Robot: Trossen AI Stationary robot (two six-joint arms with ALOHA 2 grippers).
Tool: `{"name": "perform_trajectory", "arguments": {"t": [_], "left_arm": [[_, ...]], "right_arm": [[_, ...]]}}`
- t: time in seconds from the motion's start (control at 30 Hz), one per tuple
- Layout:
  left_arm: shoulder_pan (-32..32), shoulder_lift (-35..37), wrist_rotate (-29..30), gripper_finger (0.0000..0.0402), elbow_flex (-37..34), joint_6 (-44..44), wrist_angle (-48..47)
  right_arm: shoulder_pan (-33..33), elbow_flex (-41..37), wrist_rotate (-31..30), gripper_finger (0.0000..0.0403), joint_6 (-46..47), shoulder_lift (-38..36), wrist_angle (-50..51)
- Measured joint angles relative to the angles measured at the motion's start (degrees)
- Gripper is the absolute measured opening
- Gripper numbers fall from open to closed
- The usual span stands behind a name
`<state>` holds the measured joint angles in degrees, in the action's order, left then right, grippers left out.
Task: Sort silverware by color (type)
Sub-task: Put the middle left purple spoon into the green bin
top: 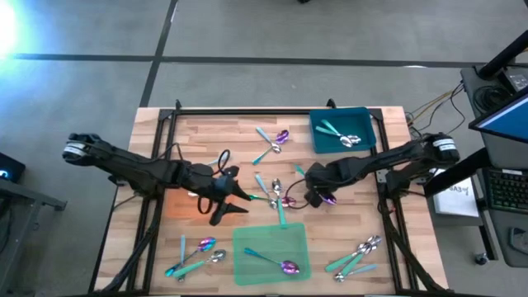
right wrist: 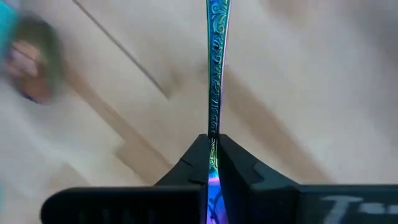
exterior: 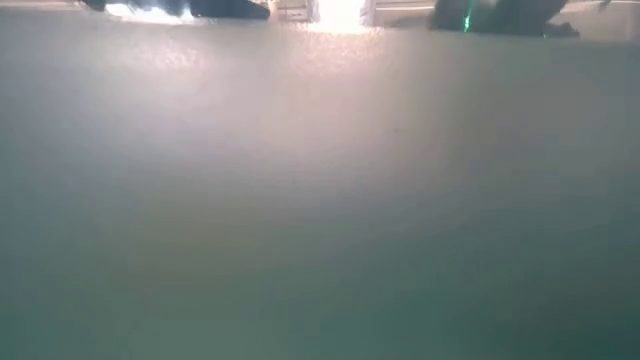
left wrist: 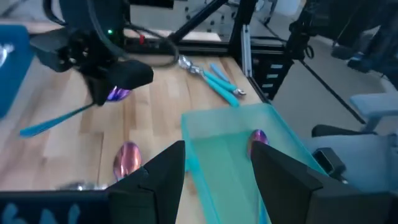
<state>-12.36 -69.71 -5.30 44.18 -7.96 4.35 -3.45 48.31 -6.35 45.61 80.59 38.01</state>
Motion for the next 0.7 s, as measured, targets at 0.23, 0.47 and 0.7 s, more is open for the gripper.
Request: {"name": "perform_trajectory", "arguments": {"t": [0.23,0.47,0.7], "left_arm": [[0.0,-7.0,1.6,0.0168,-0.1,2.5,9.5],[-0.1,-15.1,8.0,0.0168,0.0,2.4,21.3],[0.5,-13.1,9.1,0.0146,-2.4,0.4,24.5]], "right_arm": [[-0.7,3.4,-4.9,0.0009,-11.3,-3.6,-16.5],[-3.9,3.8,-4.1,0.0009,-22.2,-4.0,-31.5],[-6.5,3.8,-4.2,0.0009,-23.4,-3.6,-31.5]]}}
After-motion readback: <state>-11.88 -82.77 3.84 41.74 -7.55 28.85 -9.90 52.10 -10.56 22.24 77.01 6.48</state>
